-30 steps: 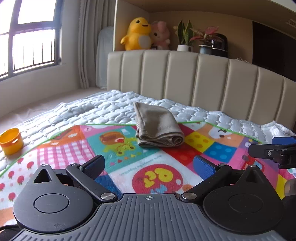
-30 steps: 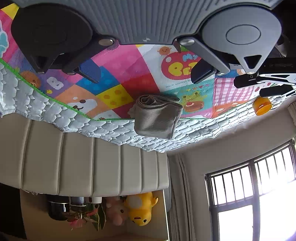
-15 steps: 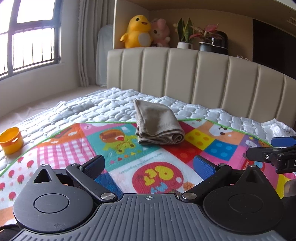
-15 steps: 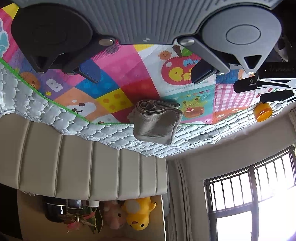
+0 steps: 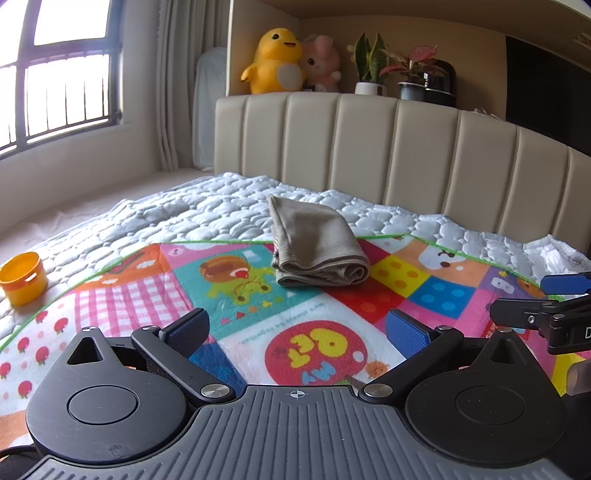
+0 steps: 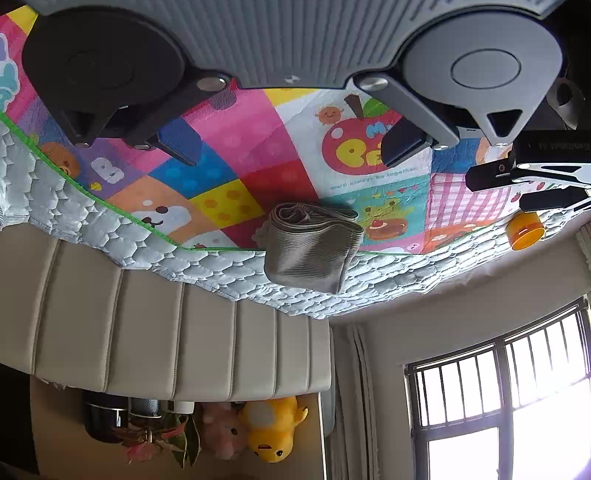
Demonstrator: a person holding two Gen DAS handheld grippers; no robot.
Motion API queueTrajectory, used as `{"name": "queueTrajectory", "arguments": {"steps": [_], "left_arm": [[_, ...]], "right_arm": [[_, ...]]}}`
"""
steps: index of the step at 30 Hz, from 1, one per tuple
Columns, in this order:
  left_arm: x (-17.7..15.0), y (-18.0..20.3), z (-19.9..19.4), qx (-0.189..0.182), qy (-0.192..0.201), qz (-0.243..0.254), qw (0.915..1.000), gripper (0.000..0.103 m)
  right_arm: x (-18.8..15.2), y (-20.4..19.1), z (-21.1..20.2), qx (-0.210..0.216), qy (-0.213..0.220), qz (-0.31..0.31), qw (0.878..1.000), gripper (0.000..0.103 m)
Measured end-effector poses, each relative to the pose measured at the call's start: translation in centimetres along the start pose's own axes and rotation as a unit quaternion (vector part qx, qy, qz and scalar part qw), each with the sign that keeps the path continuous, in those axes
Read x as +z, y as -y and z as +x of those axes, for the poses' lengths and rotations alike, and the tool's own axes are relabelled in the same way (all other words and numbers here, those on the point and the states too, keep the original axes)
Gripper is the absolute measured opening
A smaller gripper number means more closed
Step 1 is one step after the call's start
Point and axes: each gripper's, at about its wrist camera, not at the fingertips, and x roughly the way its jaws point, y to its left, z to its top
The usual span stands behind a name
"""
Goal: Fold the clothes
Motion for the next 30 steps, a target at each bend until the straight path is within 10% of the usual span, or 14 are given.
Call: {"name": "queueTrajectory", "arguments": {"steps": [30], "left_arm": [[0.02, -0.08, 0.0, 0.002, 0.001, -0.003, 1.0, 0.103]], "right_arm": [[-0.01, -0.15, 0.0, 0.0, -0.001, 0.0, 1.0, 0.103]]}}
